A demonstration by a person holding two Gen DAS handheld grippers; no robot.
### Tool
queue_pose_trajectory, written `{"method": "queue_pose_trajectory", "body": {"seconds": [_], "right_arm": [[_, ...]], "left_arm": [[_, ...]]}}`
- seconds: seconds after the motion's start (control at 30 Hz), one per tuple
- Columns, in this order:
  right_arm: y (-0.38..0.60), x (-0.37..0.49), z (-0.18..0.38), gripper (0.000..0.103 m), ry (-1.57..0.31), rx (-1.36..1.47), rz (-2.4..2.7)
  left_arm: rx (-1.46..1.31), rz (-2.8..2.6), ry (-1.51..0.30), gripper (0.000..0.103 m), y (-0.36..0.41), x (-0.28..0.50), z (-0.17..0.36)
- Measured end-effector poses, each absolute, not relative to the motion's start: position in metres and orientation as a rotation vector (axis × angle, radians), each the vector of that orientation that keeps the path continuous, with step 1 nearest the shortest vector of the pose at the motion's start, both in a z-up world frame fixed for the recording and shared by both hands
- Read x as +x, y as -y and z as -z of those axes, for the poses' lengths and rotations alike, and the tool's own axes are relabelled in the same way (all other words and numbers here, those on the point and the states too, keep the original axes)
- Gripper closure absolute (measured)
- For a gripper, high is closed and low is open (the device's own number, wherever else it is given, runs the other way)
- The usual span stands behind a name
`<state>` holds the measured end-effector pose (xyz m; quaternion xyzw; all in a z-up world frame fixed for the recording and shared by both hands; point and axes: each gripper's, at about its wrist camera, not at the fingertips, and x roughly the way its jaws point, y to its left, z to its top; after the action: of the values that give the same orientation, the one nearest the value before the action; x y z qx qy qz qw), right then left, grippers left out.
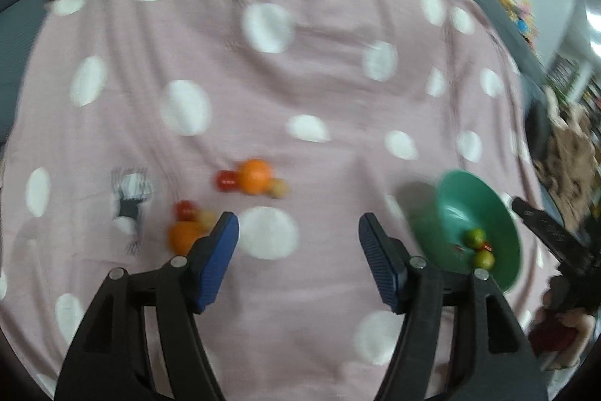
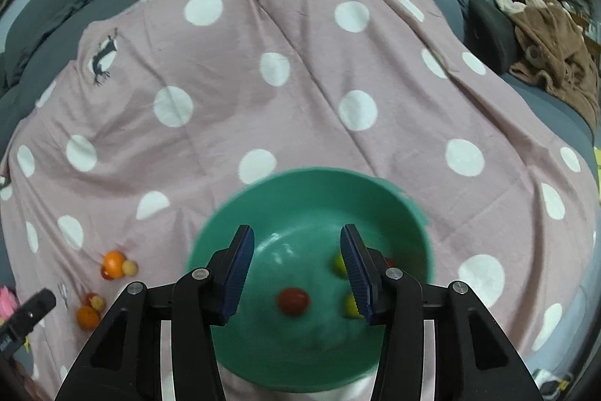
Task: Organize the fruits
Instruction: 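Move both open grippers back to the remaining fruit cluster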
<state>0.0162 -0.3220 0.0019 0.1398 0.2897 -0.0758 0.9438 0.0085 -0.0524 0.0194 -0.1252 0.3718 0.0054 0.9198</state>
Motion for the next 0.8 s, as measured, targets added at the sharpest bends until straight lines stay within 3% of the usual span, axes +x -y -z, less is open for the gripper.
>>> {"method": "queue_pose_trajectory", "body": {"seconds": [0.37, 0.8], "right_arm": [[0.274, 0.033, 0.009, 0.055, -0.617, 0.234, 0.079], [0.259, 0.030, 0.012, 0.055, -0.618, 0.184, 0.053]], "left_arm": [[-0.334, -0.222, -0.820, 0.037, -0.022, 0.008, 0.013], [-0.428, -0.189, -0.773, 0.038, -0.038, 0.002, 0.007]]}}
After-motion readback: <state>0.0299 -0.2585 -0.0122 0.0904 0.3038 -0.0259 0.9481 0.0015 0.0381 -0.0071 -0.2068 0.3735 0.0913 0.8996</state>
